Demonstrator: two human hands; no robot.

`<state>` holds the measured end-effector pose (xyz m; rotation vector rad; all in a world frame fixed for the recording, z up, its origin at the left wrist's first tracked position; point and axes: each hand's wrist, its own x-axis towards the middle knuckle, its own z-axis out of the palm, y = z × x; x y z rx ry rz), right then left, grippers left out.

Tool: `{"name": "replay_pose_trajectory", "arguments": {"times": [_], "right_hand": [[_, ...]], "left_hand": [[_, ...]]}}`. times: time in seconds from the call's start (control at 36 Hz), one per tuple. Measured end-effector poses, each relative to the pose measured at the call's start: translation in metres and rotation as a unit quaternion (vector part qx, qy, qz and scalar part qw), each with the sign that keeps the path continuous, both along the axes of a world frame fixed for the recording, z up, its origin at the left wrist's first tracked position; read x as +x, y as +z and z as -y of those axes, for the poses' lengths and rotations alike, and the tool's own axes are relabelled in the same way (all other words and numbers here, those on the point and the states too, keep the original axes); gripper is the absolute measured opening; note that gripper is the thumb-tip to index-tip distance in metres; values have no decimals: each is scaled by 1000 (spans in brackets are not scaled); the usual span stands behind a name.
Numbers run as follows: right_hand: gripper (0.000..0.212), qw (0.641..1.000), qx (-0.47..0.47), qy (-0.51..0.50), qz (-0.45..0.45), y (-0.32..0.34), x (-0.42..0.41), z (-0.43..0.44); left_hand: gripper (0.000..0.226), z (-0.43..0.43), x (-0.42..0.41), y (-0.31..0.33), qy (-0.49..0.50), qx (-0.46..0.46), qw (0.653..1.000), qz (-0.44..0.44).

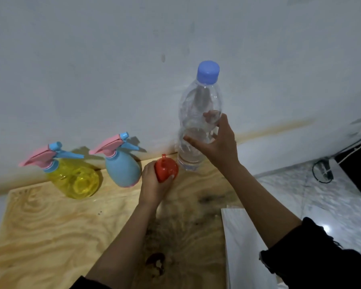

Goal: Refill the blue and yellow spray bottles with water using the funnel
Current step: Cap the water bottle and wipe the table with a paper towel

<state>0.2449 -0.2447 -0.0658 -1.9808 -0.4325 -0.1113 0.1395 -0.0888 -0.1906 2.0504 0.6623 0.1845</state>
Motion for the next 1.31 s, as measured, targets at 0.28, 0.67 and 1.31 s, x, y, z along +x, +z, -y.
{"name": "replay_pose_trajectory", "arguments": {"times": [0.28,0.67,1.31], "right_hand": [[84,997,-72,31,26,-21,0,11],[77,993,-116,26,11,-13,-17,10],[35,934,-239,-221,-149,-109,-204,131]], "left_hand": [[70,9,-1,9,13,73,997,-23],[76,21,-1,7,18,91,995,-29],[86,38,-129,-17,-339,211,916,-28]]}}
